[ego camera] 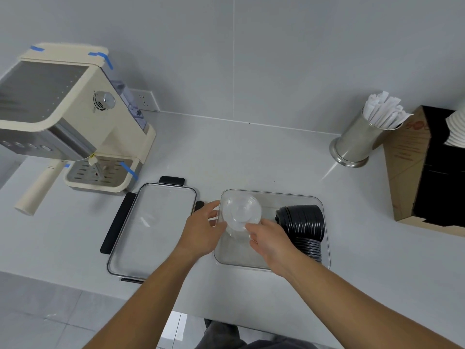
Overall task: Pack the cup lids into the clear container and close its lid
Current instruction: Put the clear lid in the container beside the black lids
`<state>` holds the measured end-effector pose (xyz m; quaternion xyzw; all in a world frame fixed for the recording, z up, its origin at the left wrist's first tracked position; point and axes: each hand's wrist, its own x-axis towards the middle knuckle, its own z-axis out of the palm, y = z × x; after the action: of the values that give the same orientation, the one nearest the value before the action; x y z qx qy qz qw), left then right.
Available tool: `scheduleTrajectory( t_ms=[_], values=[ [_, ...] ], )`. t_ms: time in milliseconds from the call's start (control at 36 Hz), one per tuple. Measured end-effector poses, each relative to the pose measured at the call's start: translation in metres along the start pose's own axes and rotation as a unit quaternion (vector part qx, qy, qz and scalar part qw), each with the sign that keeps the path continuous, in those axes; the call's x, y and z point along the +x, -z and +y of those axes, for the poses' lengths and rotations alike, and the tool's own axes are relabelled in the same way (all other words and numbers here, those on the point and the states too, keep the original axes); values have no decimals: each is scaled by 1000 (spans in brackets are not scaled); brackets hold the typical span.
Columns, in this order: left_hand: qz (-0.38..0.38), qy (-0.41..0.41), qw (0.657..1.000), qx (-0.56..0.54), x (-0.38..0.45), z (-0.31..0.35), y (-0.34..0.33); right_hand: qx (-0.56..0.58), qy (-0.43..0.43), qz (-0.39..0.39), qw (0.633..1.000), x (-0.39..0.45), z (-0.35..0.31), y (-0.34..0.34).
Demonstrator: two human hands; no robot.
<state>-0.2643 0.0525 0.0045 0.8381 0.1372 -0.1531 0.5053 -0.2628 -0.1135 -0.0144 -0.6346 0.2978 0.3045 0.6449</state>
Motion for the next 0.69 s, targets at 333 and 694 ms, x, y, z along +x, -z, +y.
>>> scheduleTrajectory(
  t_ms=[333, 694],
  values=[
    [112, -115, 984, 79, -22, 14, -12, -197, 137, -44, 970, -56, -17, 33],
    [-77, -75, 994, 7, -32, 41, -95, -488, 309, 139, 804, -39, -37, 128]
  ],
)
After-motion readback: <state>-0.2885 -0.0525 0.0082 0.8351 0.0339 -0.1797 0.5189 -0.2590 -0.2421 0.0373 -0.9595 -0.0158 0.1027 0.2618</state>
